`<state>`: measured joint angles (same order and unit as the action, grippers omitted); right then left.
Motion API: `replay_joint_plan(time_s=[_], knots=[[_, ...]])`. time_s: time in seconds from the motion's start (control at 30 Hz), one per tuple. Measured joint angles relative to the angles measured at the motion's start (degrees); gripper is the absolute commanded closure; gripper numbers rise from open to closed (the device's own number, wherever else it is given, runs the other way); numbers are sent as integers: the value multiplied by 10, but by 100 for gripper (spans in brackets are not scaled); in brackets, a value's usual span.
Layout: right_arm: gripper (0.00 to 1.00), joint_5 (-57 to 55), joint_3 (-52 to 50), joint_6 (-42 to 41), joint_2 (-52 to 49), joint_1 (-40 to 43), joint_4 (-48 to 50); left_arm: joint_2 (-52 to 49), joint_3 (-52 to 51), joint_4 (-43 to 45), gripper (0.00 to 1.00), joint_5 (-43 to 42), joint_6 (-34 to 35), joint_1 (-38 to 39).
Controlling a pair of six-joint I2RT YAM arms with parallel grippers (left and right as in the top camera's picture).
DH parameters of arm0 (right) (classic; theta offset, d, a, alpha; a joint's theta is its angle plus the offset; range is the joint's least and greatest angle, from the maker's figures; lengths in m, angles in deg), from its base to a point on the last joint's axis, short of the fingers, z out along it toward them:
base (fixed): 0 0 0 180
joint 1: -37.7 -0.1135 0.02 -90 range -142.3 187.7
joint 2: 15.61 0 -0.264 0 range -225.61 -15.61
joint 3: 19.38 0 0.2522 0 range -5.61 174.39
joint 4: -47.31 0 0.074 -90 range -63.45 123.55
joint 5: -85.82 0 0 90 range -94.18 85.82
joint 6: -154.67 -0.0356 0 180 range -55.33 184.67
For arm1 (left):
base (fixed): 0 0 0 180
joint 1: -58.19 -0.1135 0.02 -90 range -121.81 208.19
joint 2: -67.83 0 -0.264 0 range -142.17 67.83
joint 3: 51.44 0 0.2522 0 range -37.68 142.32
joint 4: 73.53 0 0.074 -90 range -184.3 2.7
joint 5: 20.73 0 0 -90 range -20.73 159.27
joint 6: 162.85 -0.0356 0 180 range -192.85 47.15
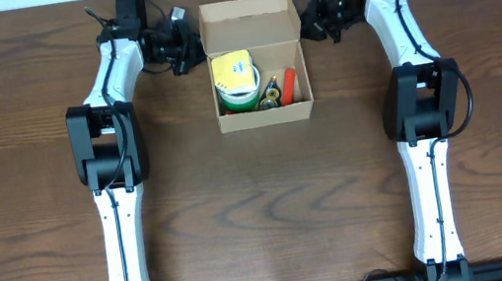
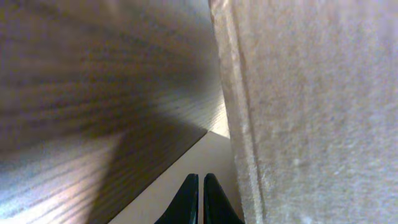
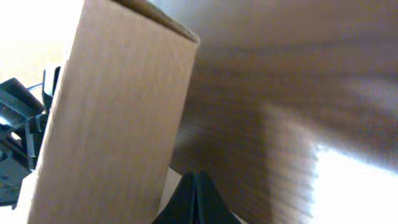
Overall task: Pack container
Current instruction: 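Grip the lid flap with both grippers and fold it forward over the box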
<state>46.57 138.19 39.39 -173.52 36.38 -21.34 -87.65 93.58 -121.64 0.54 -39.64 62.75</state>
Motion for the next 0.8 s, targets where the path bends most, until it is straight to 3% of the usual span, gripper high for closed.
replay_joint_plan(time_s=[0.27, 0.47, 0.8], knots=[[99, 23, 0, 1, 0, 1, 49, 0, 0, 147, 94, -24, 16, 0], [99, 40, 0, 6, 0, 3, 51, 0, -1, 306, 94, -69, 91, 0], [99, 59, 0, 36, 3, 3, 39, 0, -1, 354, 94, -122, 156, 0]])
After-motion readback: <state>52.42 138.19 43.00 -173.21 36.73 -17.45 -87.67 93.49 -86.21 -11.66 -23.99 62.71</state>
